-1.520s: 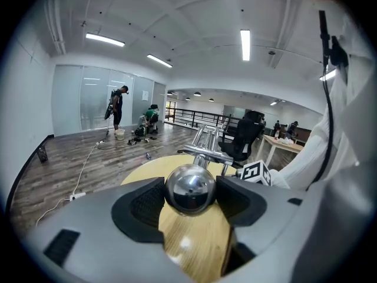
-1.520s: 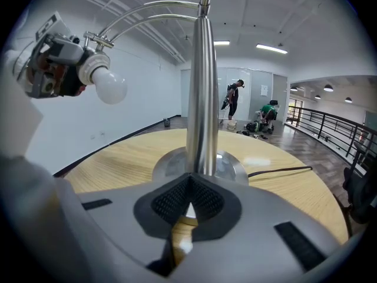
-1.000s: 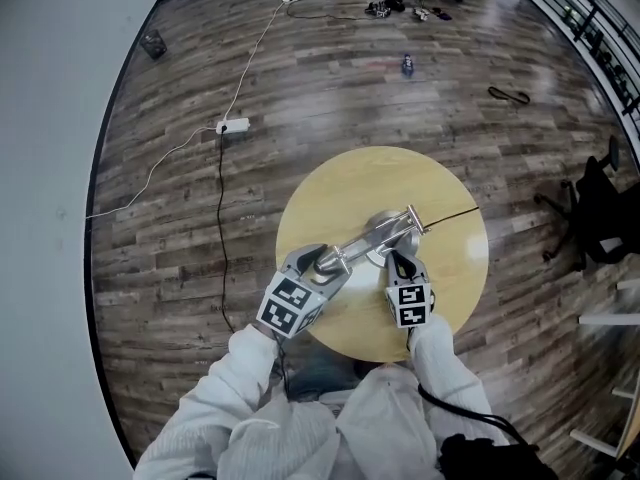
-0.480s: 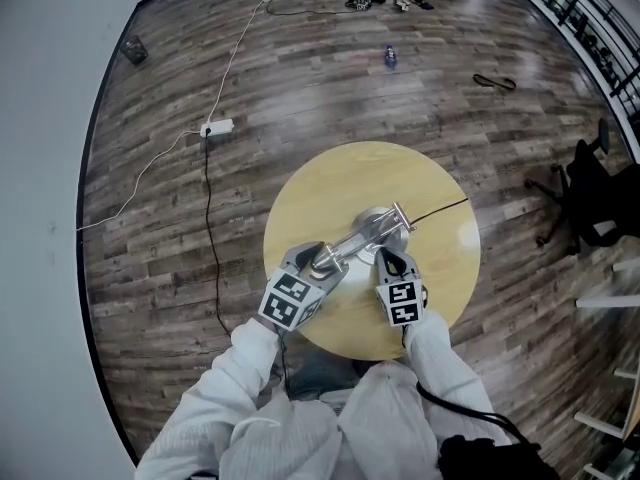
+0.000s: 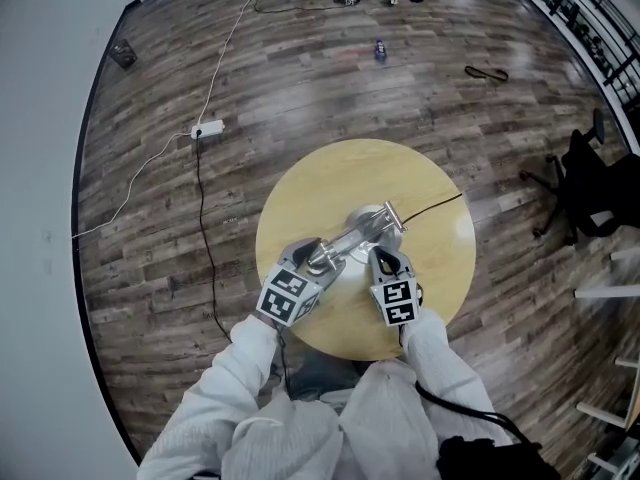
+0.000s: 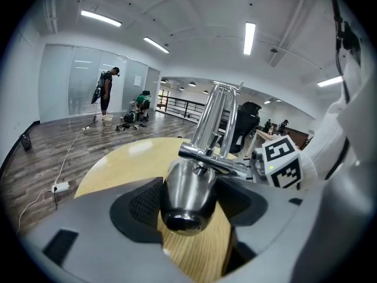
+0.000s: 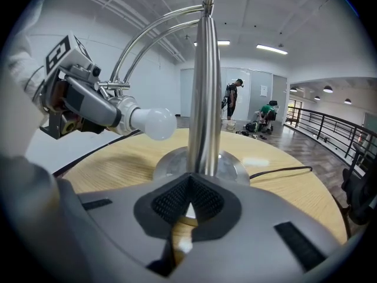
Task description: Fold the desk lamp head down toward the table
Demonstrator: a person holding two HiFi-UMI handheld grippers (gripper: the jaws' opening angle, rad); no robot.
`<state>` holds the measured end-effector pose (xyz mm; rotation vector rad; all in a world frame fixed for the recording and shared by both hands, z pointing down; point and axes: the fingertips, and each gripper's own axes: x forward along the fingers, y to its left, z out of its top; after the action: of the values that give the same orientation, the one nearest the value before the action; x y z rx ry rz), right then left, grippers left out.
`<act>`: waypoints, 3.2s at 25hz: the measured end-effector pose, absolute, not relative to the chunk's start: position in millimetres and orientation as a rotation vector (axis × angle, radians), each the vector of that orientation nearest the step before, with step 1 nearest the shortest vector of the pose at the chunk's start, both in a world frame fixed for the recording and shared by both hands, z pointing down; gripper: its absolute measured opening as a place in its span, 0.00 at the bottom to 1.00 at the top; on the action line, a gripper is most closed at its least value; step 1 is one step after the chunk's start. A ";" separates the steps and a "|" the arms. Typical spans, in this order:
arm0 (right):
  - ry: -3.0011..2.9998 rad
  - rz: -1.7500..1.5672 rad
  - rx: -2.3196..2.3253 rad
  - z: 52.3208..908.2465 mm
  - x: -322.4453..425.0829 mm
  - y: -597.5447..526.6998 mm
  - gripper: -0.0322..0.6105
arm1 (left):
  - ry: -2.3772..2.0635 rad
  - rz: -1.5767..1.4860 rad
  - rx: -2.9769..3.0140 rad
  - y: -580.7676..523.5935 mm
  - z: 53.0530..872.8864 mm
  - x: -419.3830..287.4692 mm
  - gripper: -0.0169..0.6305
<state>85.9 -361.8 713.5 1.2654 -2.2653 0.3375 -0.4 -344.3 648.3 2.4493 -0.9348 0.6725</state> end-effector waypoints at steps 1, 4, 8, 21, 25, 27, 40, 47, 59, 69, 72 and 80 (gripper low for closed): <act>-2.266 0.338 1.265 713.6 87.0 -362.1 0.07 | -0.931 0.672 2.451 -345.5 649.0 1.5 0.47; -2.269 0.342 1.264 713.3 89.8 -362.5 0.07 | -0.915 0.674 2.454 -348.2 651.6 7.1 0.47; -2.269 0.325 1.246 713.8 88.0 -362.3 0.07 | -0.896 0.681 2.455 -351.1 655.9 10.4 0.47; -2.272 0.326 1.253 713.3 90.2 -360.7 0.07 | -0.883 0.667 2.468 -351.9 659.4 16.4 0.47; -2.267 0.320 1.250 712.3 89.1 -361.9 0.07 | -0.870 0.667 2.478 -353.3 658.4 15.9 0.47; -2.266 0.317 1.246 713.0 88.1 -361.9 0.07 | -0.867 0.651 2.488 -353.4 658.3 14.9 0.47; -2.260 0.366 1.280 713.6 86.9 -361.7 0.07 | -1.078 0.444 2.332 -315.8 658.9 -36.6 0.47; -2.343 0.363 1.360 671.5 88.0 -338.4 0.07 | -1.144 0.261 2.347 -267.1 598.3 -39.4 0.38; -2.425 0.491 1.543 605.9 87.1 -266.1 0.07 | -1.171 0.217 2.378 -251.3 580.8 28.4 0.03; -2.452 0.475 1.595 581.5 90.7 -255.2 0.07 | -1.146 0.224 2.438 -249.5 570.1 32.1 0.03; -2.441 0.474 1.614 577.1 91.2 -249.3 0.07 | -1.132 0.223 2.460 -244.9 568.0 30.8 0.03; -2.479 0.443 1.672 554.3 87.3 -216.5 0.07 | -1.158 0.155 2.474 -216.3 549.1 15.8 0.03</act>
<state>87.3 -216.5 554.3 1.6721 -2.4793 0.4428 15.8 -216.3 549.1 2.4737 -1.1580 0.1551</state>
